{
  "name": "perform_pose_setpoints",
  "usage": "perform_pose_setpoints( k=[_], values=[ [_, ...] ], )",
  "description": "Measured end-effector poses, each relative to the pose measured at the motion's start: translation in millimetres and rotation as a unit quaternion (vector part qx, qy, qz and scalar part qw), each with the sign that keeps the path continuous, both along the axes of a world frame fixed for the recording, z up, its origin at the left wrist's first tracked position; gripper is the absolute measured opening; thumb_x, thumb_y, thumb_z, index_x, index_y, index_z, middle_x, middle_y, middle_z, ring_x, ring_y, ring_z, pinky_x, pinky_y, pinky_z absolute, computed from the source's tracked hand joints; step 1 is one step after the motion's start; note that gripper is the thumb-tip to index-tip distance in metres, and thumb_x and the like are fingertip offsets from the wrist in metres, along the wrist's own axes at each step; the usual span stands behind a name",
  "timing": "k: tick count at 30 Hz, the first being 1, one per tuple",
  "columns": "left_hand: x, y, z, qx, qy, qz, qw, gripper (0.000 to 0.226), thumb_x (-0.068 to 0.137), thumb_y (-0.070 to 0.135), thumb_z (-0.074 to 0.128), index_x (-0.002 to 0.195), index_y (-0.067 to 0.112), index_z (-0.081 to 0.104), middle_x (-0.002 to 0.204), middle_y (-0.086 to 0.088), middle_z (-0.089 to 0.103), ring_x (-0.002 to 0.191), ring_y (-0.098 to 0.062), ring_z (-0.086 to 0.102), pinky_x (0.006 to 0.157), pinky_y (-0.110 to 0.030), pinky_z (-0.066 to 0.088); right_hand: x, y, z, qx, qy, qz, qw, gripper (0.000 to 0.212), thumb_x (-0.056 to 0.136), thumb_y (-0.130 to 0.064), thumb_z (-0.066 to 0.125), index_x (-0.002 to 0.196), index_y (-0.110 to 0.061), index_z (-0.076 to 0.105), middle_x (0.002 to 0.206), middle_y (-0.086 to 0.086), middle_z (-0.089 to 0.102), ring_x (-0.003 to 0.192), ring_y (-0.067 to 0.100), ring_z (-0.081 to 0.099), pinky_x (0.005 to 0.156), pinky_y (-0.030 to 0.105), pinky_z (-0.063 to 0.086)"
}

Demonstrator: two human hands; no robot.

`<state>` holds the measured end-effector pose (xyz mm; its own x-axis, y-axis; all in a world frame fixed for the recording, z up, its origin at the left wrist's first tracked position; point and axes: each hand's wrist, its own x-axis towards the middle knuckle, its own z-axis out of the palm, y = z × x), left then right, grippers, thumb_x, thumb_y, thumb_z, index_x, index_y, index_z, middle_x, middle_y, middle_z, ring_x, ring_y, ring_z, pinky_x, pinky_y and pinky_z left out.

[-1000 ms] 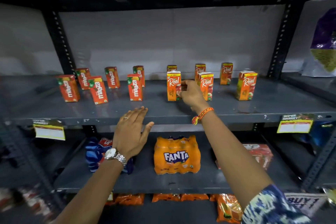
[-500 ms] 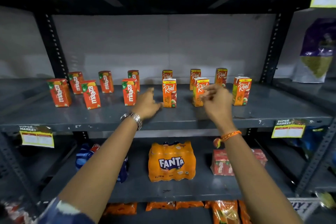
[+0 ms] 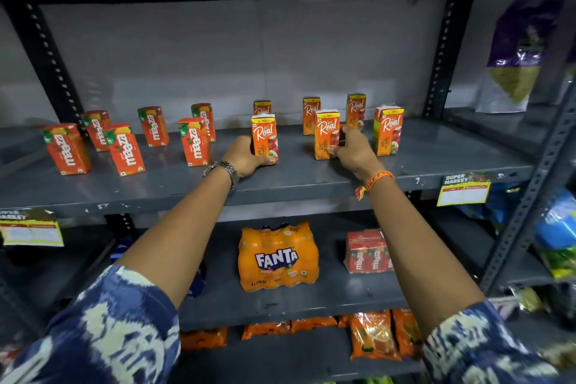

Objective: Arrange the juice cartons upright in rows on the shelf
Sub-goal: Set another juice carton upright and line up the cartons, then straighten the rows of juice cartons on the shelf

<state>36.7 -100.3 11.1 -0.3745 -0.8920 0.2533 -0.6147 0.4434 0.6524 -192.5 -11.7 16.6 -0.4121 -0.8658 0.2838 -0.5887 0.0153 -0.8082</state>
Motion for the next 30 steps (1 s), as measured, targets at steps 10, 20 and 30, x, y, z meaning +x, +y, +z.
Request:
perform_pose_setpoints(
  k=[10,20,30],
  values=[
    [-3,4,2,0.003,-0.01,0.021,1.0,0.051,0.078,0.034,0.077,0.12,0.009,0.063,0.122,-0.012,0.067,0.11,-0.028,0.062,0.084,-0.032,0.042,-1,2,3,0.024,0.015,0.014,0.999,0.048,0.091,-0.009,0.064,0.137,-0.008,0.05,0.136,0.011,0.06,0.13,0.028,0.054,0.108,0.042,0.041],
    [27,58,-14,-0.061,-0.084,0.104,0.989,0.066,0.09,0.048,0.059,0.137,0.006,0.039,0.138,-0.015,0.049,0.121,-0.032,0.052,0.094,-0.041,0.042,-21,40,-12,-0.215,0.0,-0.164,0.963,0.048,0.075,-0.017,0.081,0.115,-0.014,0.056,0.104,0.003,0.06,0.098,0.022,0.063,0.089,0.038,0.055],
    [46,94,-54,-0.256,-0.234,0.12,0.93,0.085,0.091,0.066,0.016,0.143,0.006,0.046,0.147,-0.014,0.048,0.134,-0.03,0.048,0.109,-0.042,0.038,-61,35,-2,-0.009,0.05,-0.199,0.979,0.073,0.075,-0.024,0.082,0.129,0.001,0.041,0.13,0.02,0.054,0.125,0.036,0.052,0.103,0.041,0.044]
  ],
)
